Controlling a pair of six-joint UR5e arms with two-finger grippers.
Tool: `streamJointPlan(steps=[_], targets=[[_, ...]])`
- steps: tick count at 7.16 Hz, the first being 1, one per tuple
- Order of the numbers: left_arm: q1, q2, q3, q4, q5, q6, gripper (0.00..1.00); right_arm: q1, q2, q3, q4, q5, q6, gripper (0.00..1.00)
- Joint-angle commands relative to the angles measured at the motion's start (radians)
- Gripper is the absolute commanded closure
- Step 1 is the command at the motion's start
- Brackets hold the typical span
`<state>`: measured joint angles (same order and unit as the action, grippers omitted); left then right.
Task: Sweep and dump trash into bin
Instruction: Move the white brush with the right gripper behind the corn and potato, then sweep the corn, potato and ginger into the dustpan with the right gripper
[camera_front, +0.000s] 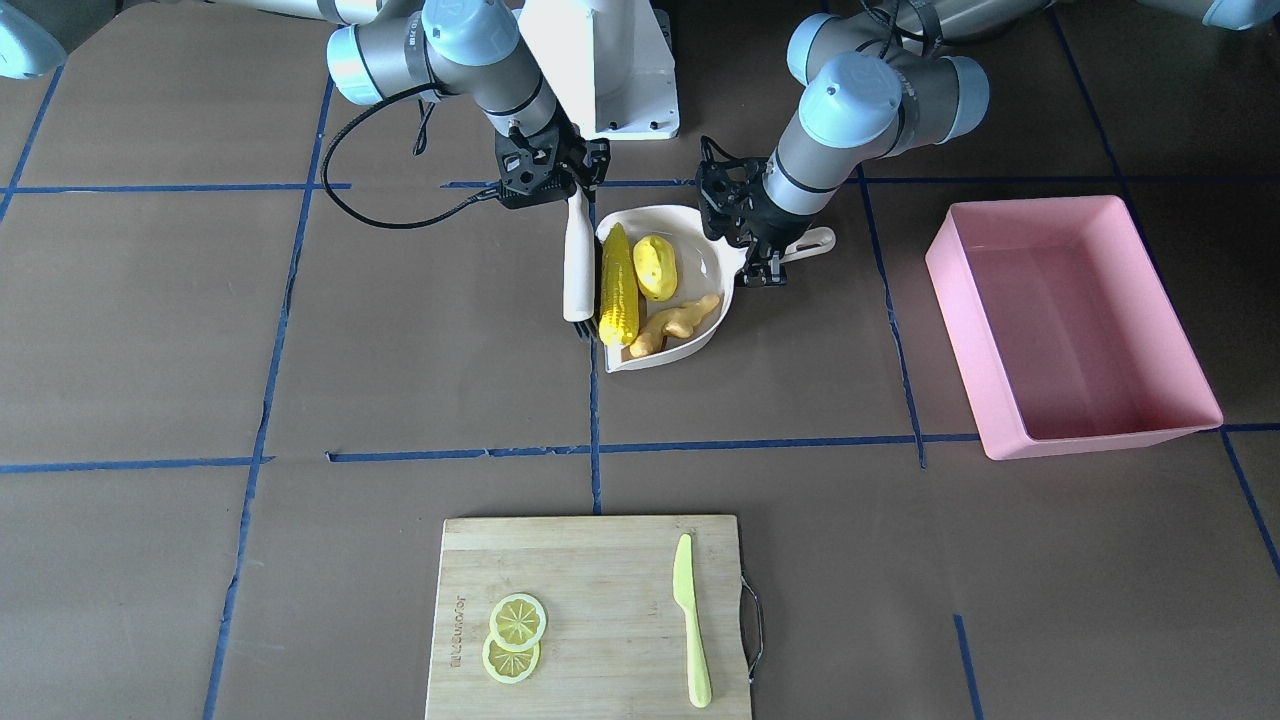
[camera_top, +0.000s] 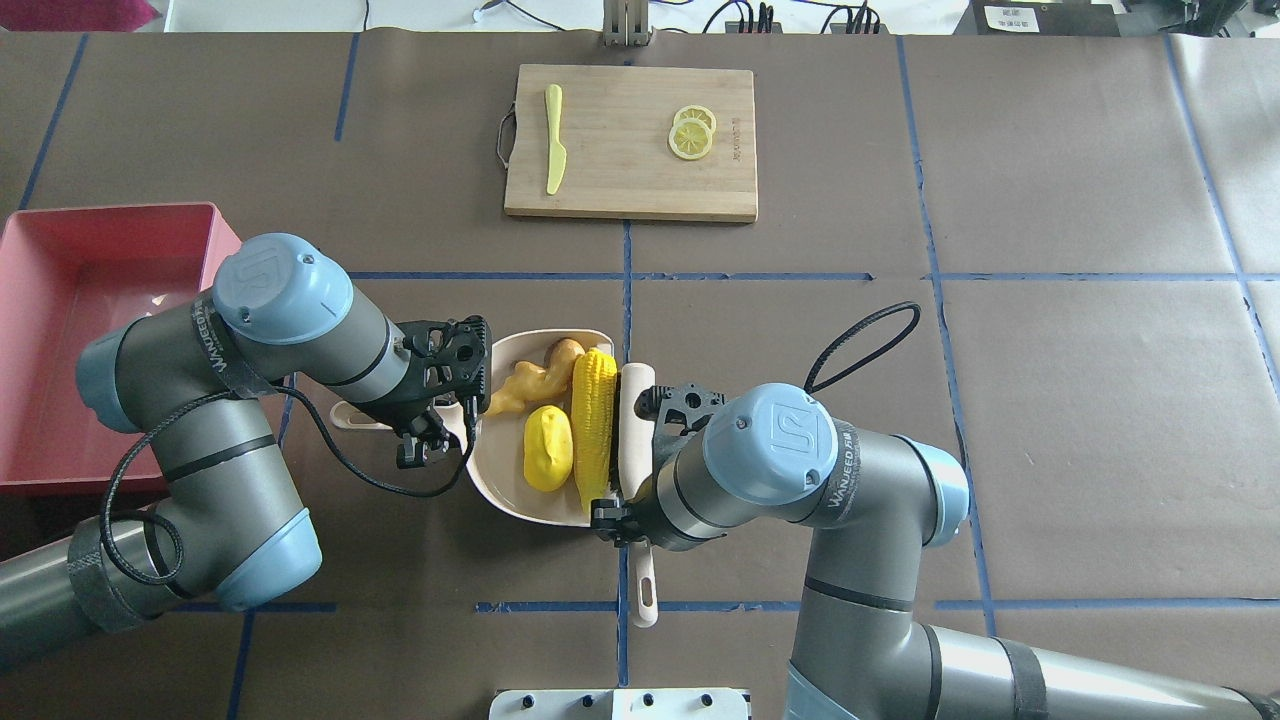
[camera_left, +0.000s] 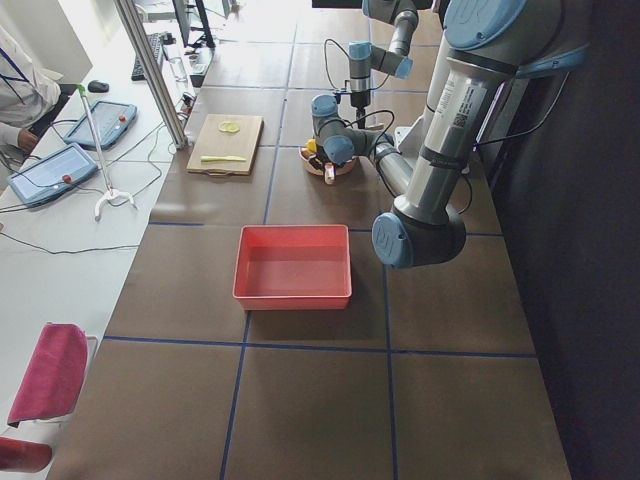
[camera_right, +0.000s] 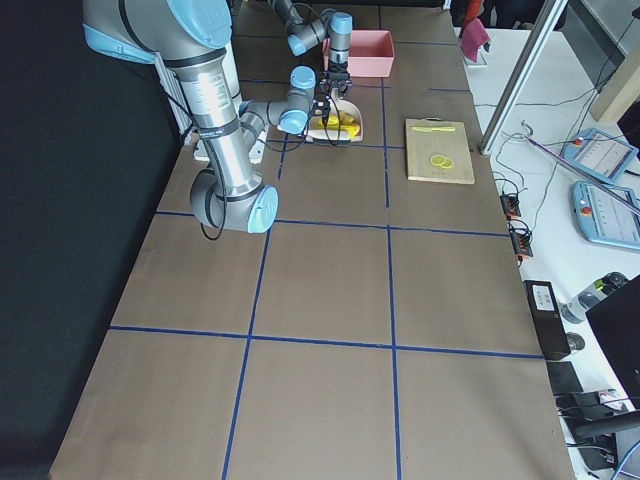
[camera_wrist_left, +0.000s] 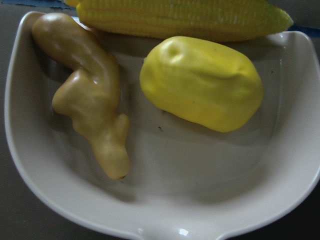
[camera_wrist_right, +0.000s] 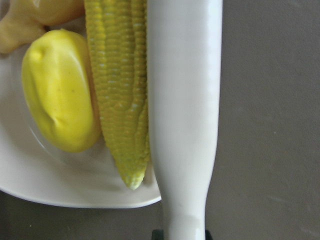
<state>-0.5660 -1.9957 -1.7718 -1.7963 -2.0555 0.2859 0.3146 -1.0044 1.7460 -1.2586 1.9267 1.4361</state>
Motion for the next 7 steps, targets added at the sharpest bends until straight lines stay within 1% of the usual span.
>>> streamJointPlan(steps=[1,7], targets=[[0.000,0.000,0.000,0.000,0.000,-0.001,0.99,-0.002,0.087,-0.092,0.007,0.000,0.000,1.00],[0.000,0.000,0.000,0.000,0.000,-0.001,0.99,-0.002,0.098,-0.088,0.007,0.002,-0.002,1.00]])
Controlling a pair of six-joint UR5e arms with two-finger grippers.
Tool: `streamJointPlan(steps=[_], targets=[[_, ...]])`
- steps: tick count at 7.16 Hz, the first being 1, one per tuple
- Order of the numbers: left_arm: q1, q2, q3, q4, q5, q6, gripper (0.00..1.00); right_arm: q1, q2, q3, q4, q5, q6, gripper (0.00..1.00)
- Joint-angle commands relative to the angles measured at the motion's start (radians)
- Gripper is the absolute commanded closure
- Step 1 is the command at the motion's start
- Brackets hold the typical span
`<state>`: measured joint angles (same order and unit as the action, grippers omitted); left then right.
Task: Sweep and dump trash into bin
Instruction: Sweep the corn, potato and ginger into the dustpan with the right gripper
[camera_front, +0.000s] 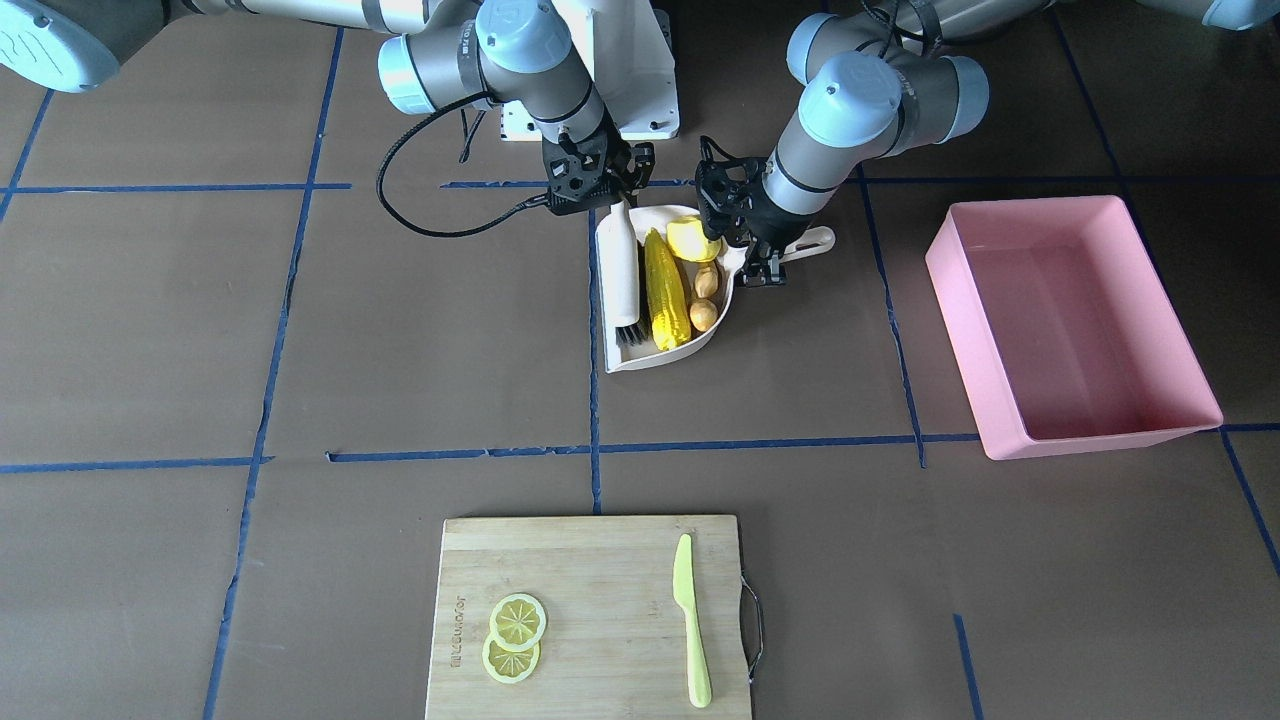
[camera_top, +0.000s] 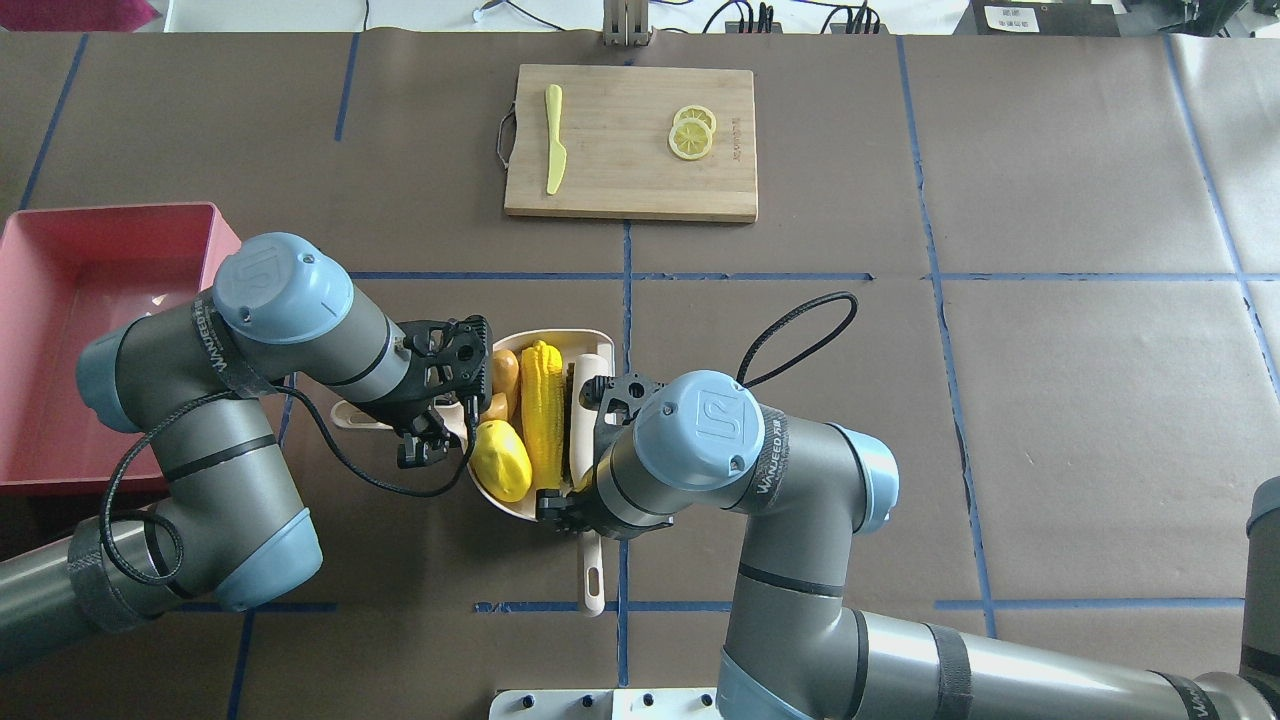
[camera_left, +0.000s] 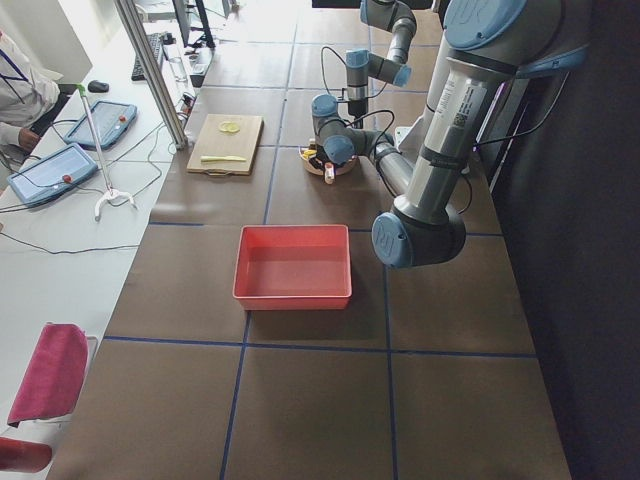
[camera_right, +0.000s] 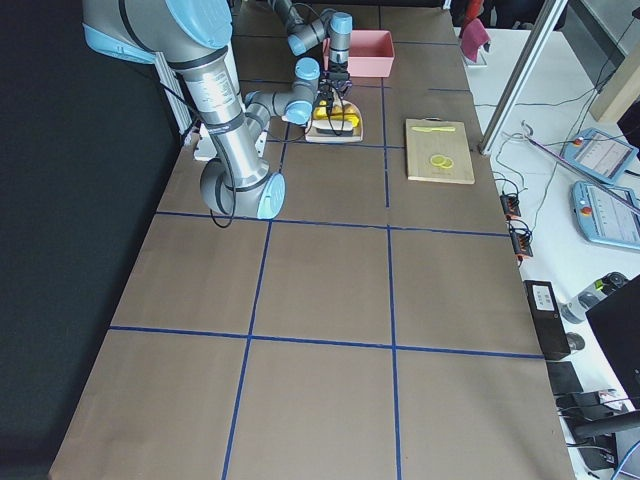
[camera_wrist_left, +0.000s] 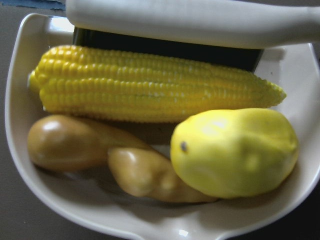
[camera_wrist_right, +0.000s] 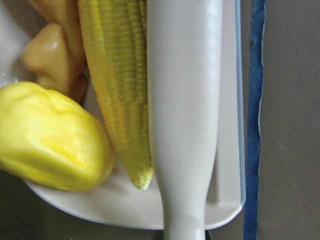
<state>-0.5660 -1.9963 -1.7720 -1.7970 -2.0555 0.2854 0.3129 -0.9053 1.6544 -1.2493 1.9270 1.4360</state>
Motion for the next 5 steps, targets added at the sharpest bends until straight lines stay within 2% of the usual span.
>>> streamJointPlan(steps=[1,2,5], targets=[[0.000,0.001,0.000,-0.001,0.000,0.000,0.99,0.002,-0.012,0.010,-0.007,0.003,-0.002,1.00],[0.000,0.001,0.000,0.001,0.000,0.000,0.99,0.003,-0.023,0.011,-0.012,0.003,-0.002,1.00],[0.000,0.001,0.000,0.001,0.000,0.001,0.99,0.020,-0.029,0.115,-0.244,-0.002,-0.018,1.00]])
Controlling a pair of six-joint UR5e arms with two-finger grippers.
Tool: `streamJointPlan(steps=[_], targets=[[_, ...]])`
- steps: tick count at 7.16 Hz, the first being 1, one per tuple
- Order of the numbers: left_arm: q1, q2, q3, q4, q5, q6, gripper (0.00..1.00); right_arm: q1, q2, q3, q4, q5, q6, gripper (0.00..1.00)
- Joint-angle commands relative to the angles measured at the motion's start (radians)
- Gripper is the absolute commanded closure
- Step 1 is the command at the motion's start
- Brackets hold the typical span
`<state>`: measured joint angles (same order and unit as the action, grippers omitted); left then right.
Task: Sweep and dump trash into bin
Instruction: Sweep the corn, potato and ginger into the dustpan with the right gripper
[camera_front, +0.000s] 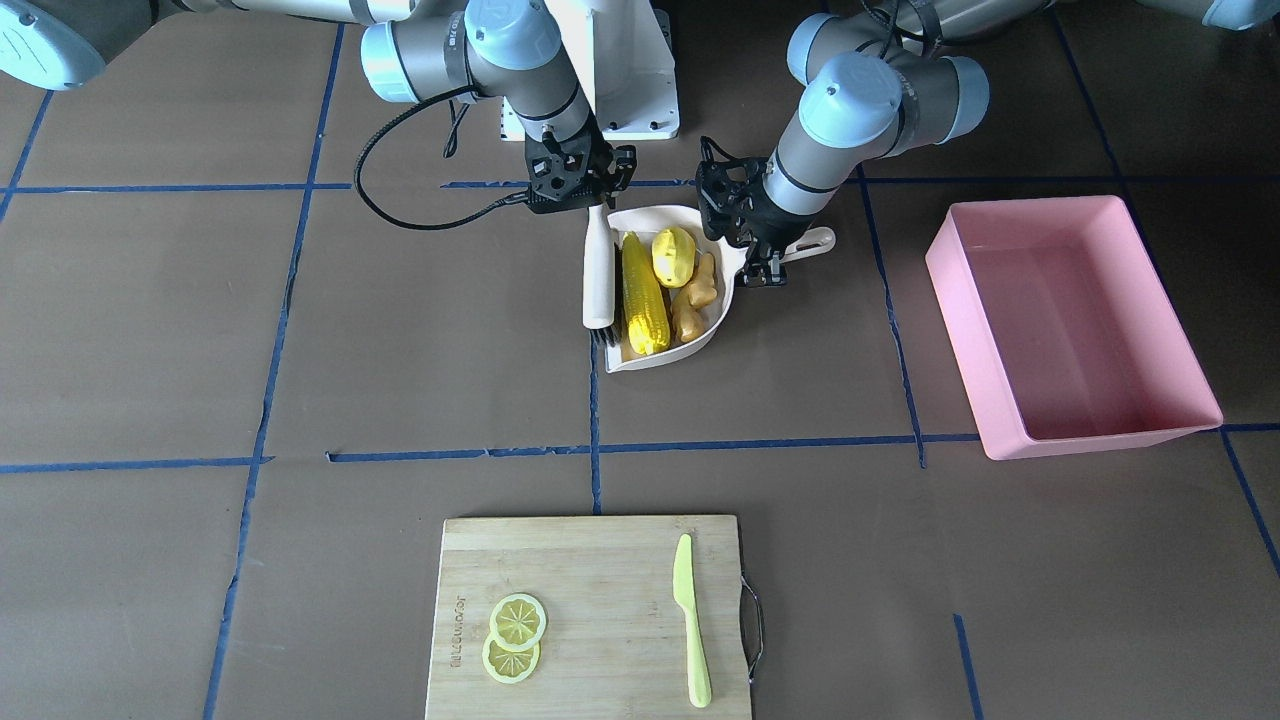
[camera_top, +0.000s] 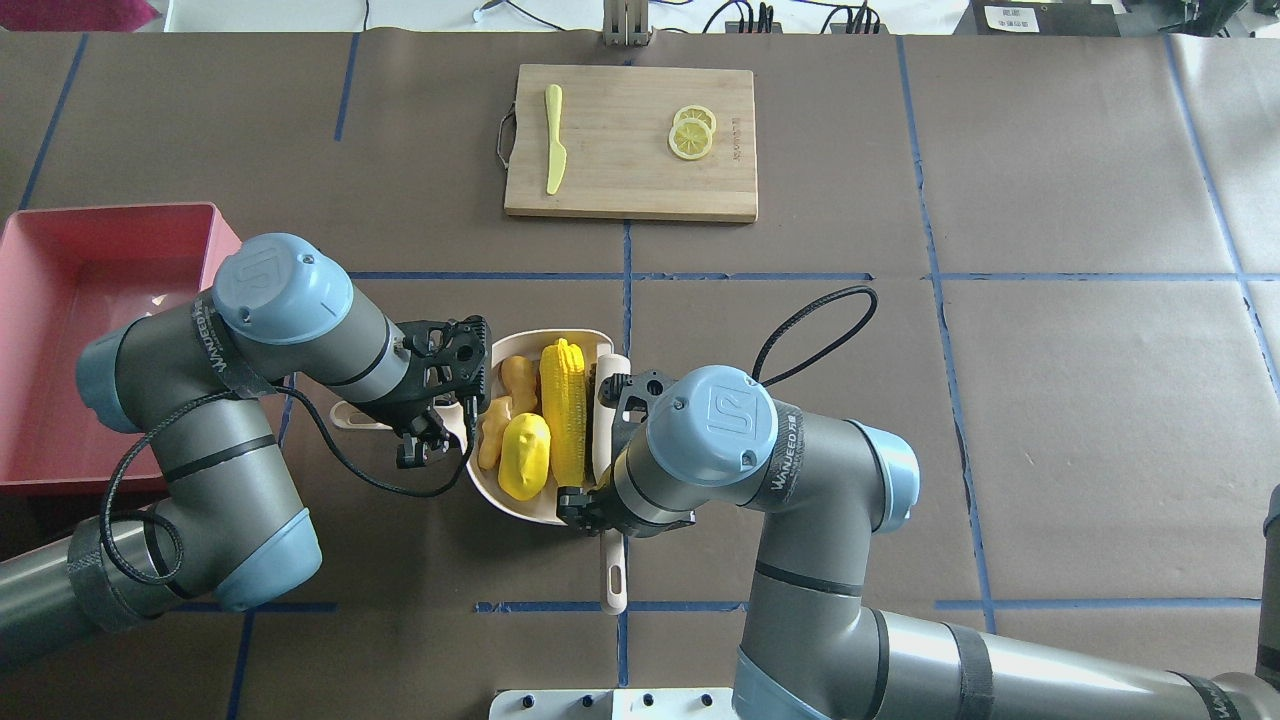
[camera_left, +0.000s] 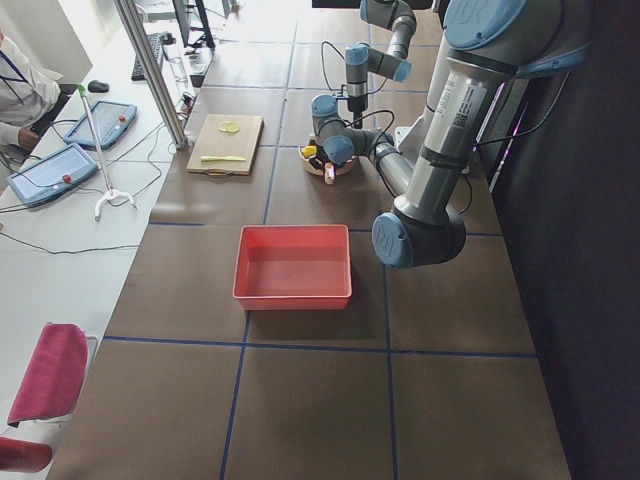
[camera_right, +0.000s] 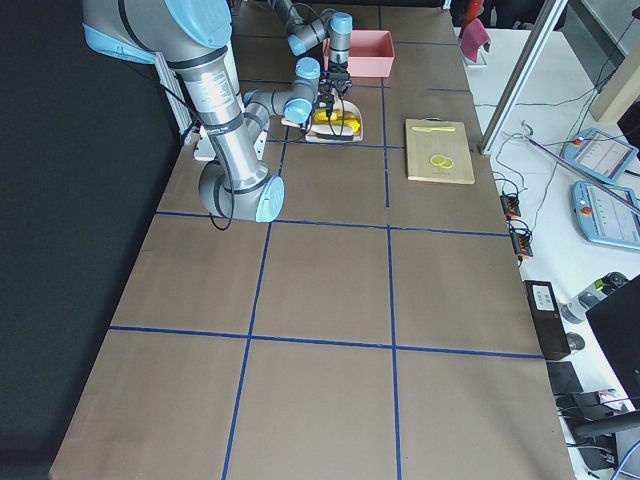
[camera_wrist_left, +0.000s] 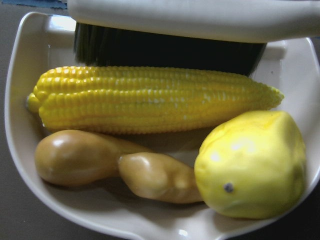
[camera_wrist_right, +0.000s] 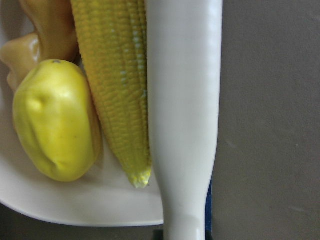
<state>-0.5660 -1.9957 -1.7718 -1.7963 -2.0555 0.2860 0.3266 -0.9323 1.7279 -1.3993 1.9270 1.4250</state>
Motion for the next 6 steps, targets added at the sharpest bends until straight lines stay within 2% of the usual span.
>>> streamJointPlan(steps=[1,3,5,6], targets=[[0.000,0.002,-0.002,-0.001,0.000,-0.001,0.99,0.006,-0.003,0.047,-0.122,-0.017,-0.008,1.00],[-0.002,0.002,0.000,-0.001,0.000,0.001,0.99,0.011,-0.003,0.048,-0.180,-0.026,-0.046,1.00],[-0.002,0.002,-0.002,-0.001,0.000,-0.005,0.99,0.020,-0.013,0.055,-0.191,-0.037,-0.060,1.00],[0.000,0.002,-0.003,-0.003,0.000,-0.028,0.99,0.029,-0.025,0.086,-0.245,-0.037,-0.095,1.00]])
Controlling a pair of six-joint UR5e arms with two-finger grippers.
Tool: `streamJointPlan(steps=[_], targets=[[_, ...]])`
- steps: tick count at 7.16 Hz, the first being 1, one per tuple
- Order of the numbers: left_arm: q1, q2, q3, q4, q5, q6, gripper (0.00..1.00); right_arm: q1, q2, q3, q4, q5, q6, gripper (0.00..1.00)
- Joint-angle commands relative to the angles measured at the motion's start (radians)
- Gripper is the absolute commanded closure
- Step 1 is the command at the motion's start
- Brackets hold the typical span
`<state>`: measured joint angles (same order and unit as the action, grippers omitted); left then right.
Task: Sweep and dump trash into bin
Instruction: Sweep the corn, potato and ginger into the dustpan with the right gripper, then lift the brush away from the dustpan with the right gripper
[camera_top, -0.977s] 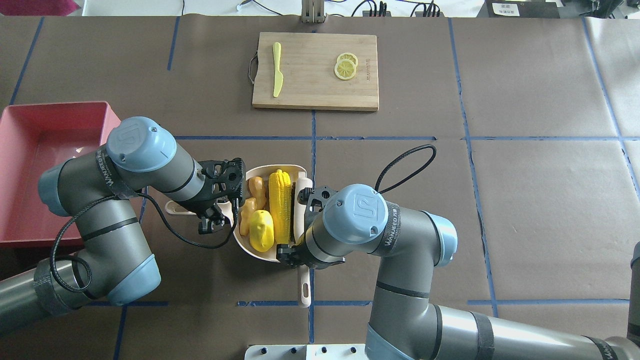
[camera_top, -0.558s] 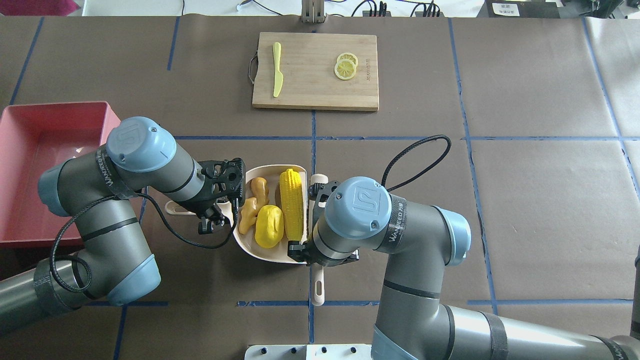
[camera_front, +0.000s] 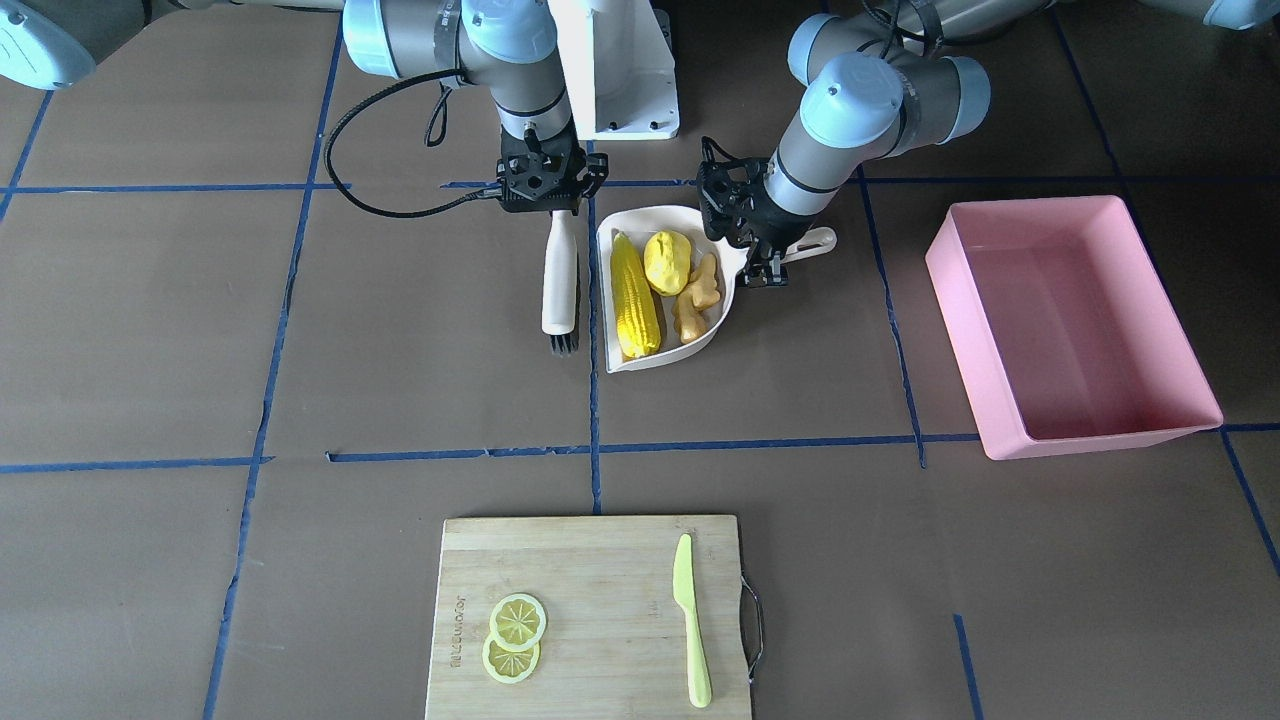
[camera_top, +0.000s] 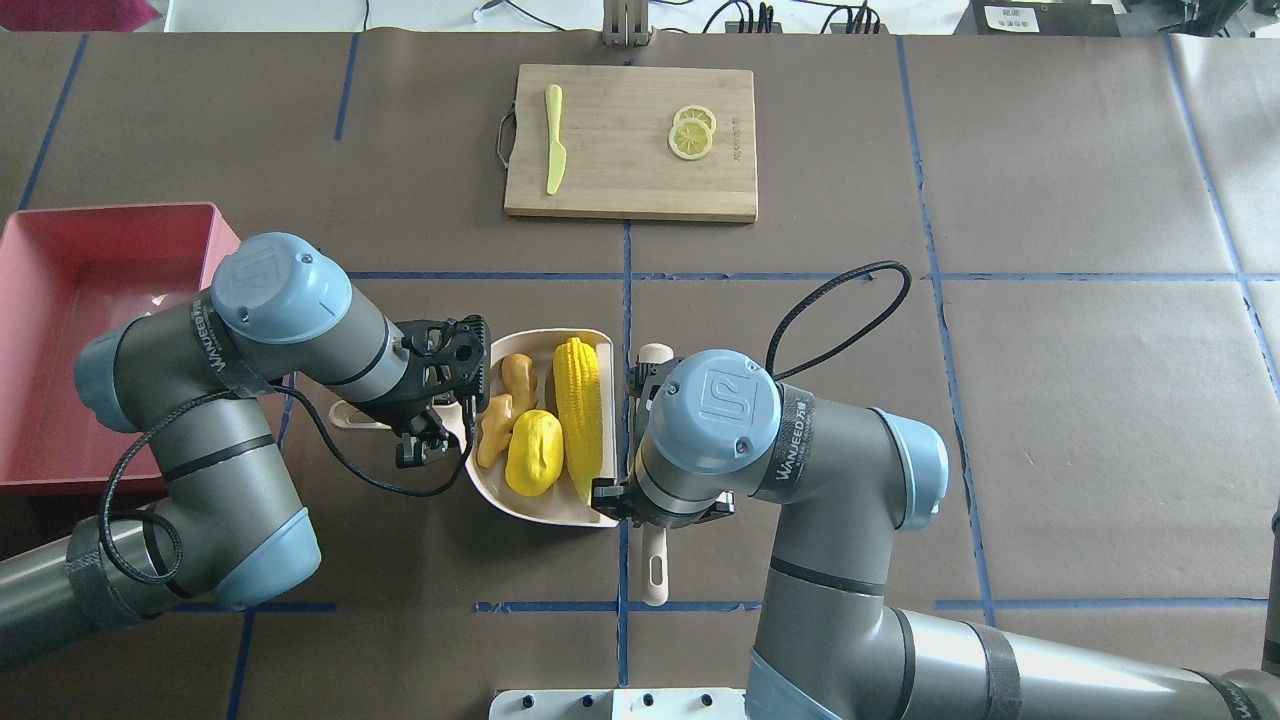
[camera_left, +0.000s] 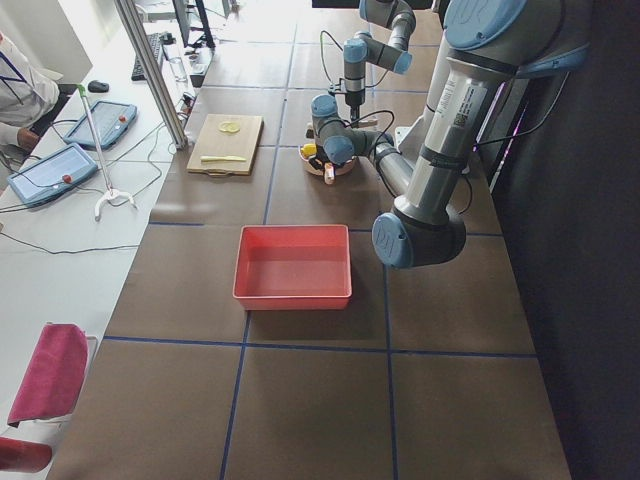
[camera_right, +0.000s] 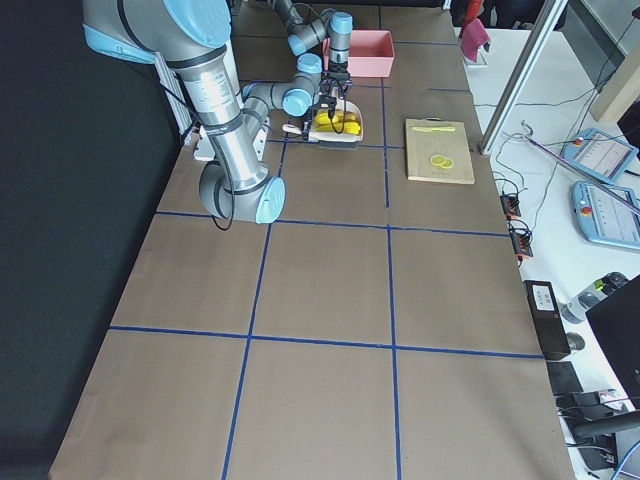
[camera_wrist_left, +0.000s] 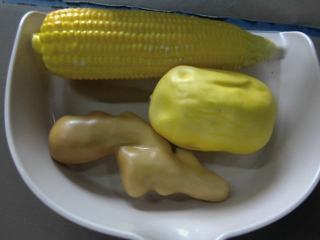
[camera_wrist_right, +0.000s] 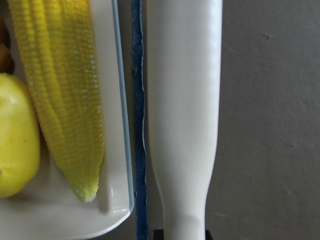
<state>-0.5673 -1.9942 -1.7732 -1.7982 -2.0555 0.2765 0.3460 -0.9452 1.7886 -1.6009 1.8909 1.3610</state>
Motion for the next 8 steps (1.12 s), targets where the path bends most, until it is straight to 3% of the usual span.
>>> streamJointPlan(steps=[1,4,8], targets=[[0.000,0.000,0.000,-0.039,0.000,-0.035,0.99,0.021,-0.014,0.072,-0.148,-0.001,-0.092,1.00],[0.000,0.054,0.003,-0.238,0.000,-0.138,0.99,0.036,-0.115,0.143,-0.162,-0.003,-0.187,1.00],[-0.037,0.058,-0.023,-0.322,0.000,-0.203,0.99,0.044,-0.162,0.141,-0.113,0.000,-0.212,1.00]])
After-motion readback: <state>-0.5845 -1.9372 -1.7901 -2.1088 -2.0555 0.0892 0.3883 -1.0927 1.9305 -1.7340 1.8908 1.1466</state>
